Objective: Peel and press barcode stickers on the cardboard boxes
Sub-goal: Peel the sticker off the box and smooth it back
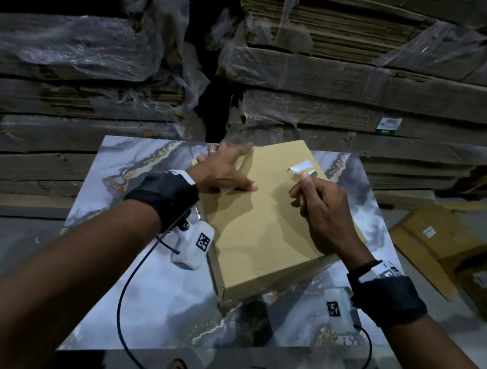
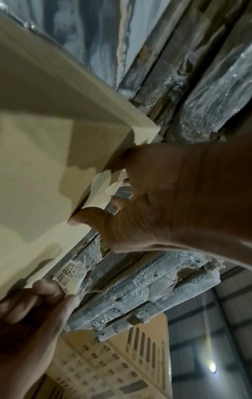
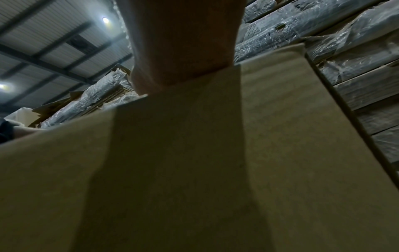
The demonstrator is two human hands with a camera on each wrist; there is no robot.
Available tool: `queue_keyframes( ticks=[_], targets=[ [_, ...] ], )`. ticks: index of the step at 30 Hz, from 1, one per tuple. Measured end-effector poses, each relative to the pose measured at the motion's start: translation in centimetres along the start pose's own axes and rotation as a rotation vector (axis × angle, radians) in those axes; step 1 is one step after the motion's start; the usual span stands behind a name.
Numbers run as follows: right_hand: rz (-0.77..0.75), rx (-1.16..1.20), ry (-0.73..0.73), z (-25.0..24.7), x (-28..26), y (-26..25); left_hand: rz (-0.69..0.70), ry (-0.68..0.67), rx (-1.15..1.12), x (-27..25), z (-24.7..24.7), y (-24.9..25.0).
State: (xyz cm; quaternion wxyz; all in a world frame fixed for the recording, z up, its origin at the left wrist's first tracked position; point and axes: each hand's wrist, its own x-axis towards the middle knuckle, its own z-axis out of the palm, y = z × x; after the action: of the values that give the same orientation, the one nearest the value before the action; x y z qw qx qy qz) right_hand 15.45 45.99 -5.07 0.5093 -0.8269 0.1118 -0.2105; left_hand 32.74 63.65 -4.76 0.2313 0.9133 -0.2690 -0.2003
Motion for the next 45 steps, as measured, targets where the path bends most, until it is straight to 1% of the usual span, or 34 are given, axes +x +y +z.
queue_keyframes(
  ticks=[4, 7, 11, 17, 23, 26, 28, 30, 34, 36, 37, 39, 42, 45],
  targets=[
    [-0.005, -0.006, -0.006, 0.0, 0.0, 0.0, 0.010, -0.088, -0.041, 0.1, -0.7, -0.6],
    [0.004, 0.000, -0.005, 0.0, 0.1, 0.1, 0.027, -0.101, -0.082, 0.2, -0.8, -1.2],
    [0.011, -0.003, -0.015, -0.1, 0.1, 0.1, -0.002, -0.022, -0.077, 0.0, 0.0, -0.6],
    [-0.005, -0.040, -0.027, -0.2, 0.3, 0.2, 0.015, 0.120, -0.055, -0.3, 1.0, 0.0],
    [0.007, -0.027, -0.023, -0.1, 0.2, 0.2, -0.004, 0.188, -0.041, -0.6, 1.2, 0.3],
    [0.011, 0.002, -0.016, -0.1, 0.1, 0.0, -0.049, 0.205, 0.057, -0.5, 1.7, 1.0],
    [0.018, 0.015, -0.002, -0.1, 0.0, -0.2, -0.043, 0.160, 0.066, -0.4, 1.4, 1.1],
    [0.019, 0.033, 0.009, -0.1, 0.0, -0.3, -0.027, 0.093, 0.014, -0.3, 0.6, 0.6],
    [0.011, 0.031, 0.002, 0.0, 0.1, -0.2, -0.018, -0.034, 0.005, 0.2, -0.6, -0.6],
    [0.013, 0.020, -0.002, -0.1, 0.2, -0.1, -0.026, -0.073, 0.003, 0.1, -0.7, -0.4],
    [0.018, 0.016, -0.005, -0.1, 0.2, -0.1, -0.042, -0.062, -0.002, 0.1, -0.5, -0.2],
    [0.018, 0.009, -0.013, -0.1, 0.2, 0.0, -0.060, 0.020, -0.012, -0.1, 0.0, 0.3],
    [0.017, -0.007, -0.018, -0.1, 0.2, 0.1, -0.022, 0.141, -0.015, -0.5, 0.9, 0.5],
    [0.015, -0.011, -0.021, -0.1, 0.3, 0.2, -0.009, 0.168, -0.053, -0.7, 1.2, 0.3]
  ],
)
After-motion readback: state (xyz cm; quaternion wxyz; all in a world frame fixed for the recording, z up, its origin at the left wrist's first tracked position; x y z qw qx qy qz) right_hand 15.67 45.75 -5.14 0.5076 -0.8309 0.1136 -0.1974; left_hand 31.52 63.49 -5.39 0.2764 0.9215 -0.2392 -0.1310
